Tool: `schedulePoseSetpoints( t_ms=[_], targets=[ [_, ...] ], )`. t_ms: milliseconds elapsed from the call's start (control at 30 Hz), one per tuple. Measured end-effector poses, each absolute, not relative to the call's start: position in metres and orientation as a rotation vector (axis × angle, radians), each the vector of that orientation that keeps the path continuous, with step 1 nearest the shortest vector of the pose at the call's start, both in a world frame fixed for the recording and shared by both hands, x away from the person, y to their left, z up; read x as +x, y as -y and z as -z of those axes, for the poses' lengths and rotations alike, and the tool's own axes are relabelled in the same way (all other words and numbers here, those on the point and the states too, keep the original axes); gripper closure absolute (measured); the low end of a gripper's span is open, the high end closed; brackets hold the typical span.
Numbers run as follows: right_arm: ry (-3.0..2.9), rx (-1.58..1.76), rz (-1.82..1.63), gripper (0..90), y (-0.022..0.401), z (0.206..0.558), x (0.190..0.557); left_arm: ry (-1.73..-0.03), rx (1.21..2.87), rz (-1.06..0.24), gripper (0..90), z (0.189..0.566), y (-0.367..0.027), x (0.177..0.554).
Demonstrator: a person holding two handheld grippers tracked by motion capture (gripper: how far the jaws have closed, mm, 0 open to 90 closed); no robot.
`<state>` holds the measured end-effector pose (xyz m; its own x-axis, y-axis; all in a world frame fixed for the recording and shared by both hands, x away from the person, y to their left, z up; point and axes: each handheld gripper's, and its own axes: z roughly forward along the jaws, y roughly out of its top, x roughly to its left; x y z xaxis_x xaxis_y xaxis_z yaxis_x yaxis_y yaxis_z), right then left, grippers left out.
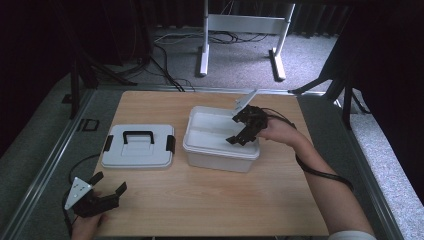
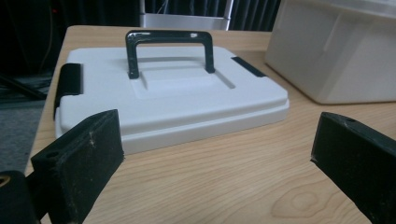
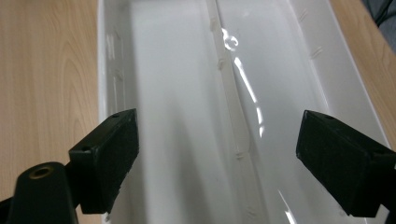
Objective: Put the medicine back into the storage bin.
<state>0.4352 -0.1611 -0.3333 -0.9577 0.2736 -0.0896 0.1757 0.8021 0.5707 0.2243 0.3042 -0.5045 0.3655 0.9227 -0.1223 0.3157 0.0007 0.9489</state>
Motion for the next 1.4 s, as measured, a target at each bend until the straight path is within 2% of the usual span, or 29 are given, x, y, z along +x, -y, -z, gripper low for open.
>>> schedulePoseSetpoints(
  t_ms=[200, 567, 700, 1200, 1400],
  targets=[
    [-2.778, 0.391, -1.009, 12.2, 0.184, 0.335, 0.419, -1.088, 1.608, -0.675, 2.1, 0.505, -0.304, 0.222],
    [-2.676, 0.395, -1.103, 12.5, 0.211, 0.34, 0.384, -1.079, 1.653, -0.644, 2.1, 0.508, -0.302, 0.225],
    [-2.589, 0.469, -1.185, 12.5, 0.242, 0.344, 0.368, -1.068, 1.684, -0.628, 2.1, 0.508, -0.3, 0.226],
    [-2.62, 0.5, -1.208, 12.6, 0.297, 0.371, 0.33, -1.061, 1.71, -0.593, 2.2, 0.508, -0.299, 0.228],
    [-2.674, 0.542, -1.151, 12.8, 0.307, 0.402, 0.322, -1.065, 1.738, -0.576, 2.2, 0.507, -0.3, 0.228]
  ],
)
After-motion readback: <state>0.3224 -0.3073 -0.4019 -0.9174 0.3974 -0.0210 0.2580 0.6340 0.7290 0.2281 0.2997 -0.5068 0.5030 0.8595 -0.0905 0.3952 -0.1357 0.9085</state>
